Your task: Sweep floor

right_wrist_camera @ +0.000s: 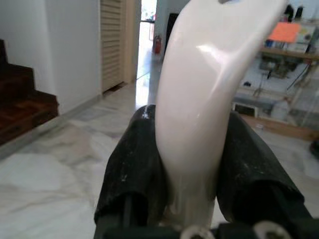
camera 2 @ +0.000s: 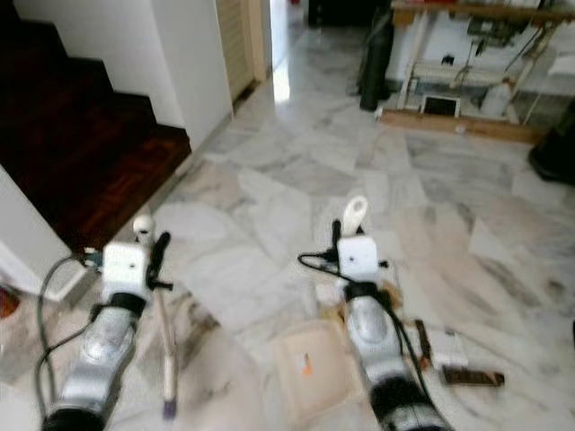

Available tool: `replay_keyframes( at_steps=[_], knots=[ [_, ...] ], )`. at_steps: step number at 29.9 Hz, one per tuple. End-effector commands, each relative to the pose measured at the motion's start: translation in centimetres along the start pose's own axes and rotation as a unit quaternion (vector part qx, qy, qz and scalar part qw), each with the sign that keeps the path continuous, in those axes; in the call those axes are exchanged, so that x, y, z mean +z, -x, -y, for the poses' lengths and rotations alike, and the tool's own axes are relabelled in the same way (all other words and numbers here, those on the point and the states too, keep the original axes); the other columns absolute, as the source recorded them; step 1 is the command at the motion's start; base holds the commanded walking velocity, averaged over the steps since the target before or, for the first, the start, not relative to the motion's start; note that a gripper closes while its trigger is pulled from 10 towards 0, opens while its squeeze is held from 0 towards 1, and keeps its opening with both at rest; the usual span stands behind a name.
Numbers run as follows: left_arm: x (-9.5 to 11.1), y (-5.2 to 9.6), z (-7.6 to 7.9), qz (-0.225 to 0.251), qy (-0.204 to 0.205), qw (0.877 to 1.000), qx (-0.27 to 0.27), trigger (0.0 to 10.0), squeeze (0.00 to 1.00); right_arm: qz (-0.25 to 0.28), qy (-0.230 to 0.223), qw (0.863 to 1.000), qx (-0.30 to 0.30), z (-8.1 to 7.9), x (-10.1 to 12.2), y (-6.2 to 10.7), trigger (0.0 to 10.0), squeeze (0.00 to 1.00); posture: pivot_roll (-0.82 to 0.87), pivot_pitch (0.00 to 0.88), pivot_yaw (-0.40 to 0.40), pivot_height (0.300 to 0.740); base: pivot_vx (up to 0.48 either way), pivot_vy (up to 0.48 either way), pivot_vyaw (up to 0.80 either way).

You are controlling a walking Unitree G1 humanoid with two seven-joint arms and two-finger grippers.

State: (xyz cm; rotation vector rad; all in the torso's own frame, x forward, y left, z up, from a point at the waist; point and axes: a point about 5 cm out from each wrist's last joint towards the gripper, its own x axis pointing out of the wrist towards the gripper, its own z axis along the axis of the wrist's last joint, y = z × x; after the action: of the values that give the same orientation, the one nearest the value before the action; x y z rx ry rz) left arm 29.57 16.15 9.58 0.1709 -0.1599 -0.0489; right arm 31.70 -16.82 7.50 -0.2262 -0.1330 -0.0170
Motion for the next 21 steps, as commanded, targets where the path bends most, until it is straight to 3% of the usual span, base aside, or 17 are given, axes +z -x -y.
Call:
replay_keyframes(
  at_steps=[1,6,21],
  knots=[
    [1.08,-0.48,-0.99,0.027,-0.014,0.999,0.011,10.0,0.0,0.031,-0.005,0.999,0.01,-0.76,1.46,-0.9,10.0,0.0,0.11,0.0,0.016,0.74,0.371,0.0,0.0],
    [1.11,-0.51,-0.99,0.029,-0.015,0.999,0.011,10.0,0.0,0.029,-0.008,1.0,0.005,-0.66,1.43,-0.91,10.0,0.0,0.11,0.0,0.017,0.74,0.371,0.0,0.0],
    [1.21,-0.57,-1.07,0.031,-0.015,0.999,0.011,10.0,0.0,0.022,-0.01,1.0,0.0,-0.61,1.29,-0.94,10.0,0.0,0.11,0.0,0.021,0.74,0.369,0.0,-0.75]
  ],
)
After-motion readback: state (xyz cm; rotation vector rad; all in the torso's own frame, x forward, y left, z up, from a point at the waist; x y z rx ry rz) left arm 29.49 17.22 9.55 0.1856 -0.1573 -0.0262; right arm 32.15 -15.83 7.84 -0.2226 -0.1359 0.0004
